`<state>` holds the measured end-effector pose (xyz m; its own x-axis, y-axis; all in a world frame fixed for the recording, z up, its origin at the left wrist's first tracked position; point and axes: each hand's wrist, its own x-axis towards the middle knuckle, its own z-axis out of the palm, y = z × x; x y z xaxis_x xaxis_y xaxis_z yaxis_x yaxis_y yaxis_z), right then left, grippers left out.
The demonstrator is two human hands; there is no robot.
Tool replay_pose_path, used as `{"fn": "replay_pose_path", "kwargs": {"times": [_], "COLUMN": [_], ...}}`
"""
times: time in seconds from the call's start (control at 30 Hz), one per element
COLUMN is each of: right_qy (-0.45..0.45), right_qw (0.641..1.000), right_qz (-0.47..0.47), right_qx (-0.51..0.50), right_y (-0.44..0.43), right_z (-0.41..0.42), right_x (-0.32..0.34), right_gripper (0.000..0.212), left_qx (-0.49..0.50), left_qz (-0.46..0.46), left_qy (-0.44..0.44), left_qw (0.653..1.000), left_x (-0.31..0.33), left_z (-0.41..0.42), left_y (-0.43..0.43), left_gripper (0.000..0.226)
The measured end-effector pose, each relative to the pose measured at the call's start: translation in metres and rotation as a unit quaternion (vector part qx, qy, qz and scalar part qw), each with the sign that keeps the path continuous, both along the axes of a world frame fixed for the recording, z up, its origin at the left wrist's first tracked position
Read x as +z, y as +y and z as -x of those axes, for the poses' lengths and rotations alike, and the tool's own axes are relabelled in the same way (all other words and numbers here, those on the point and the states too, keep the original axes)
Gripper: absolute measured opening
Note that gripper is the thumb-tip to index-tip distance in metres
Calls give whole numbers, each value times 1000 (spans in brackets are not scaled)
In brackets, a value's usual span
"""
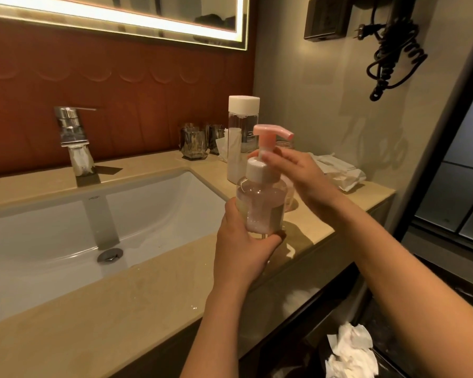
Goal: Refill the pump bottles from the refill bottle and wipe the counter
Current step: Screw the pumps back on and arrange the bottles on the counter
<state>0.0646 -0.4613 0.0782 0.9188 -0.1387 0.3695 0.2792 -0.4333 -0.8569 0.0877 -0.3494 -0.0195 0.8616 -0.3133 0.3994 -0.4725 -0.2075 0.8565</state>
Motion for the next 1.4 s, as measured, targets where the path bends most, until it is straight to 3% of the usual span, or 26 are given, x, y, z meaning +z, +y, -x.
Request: {"fn": "replay_pose_path", "kwargs": {"times": [0.17,0.43,0.53,0.63,0.73,1.07,1.2,1.3,1.4], "right_qy": [56,-83,-82,-1,51,-88,-36,5,-1], "right_qw": [990,991,988,1000,991,989,999,997,998], "right_qz": [-55,10,43,0,-36,12,23,-13,-27], "right_qx": [121,-106,-124,22,117,-115,-17,72,65], "right_y": [-20,10,13,1,-14,14,6,-5,-11], "right_z": [-1,-5,-6,-2,0,-7,-3,3,5], "right_x": [1,-13,-13,-9,-7,-18,-16,-11,-6], "right_gripper": [39,70,61,33,37,51,55,43,45], "left_qx": [-3,1,-1,2,3,-5,-4,2,2], "left_qz": [-2,11,7,2,-3,18,20,9,4], "left_qy": [-1,5,8,9,9,10,5,-6,-8], "left_qw": [1000,1000,1000,1000,1000,1000,1000,1000,1000], "left_x": [0,-1,1,1,1,1,-1,-1,-1], "left_z": [0,-2,-1,0,0,-1,-2,-2,-2], "left_y": [0,0,-1,0,0,-1,0,0,0], "left_gripper": [73,75,78,79,80,78,77,77,78]}}
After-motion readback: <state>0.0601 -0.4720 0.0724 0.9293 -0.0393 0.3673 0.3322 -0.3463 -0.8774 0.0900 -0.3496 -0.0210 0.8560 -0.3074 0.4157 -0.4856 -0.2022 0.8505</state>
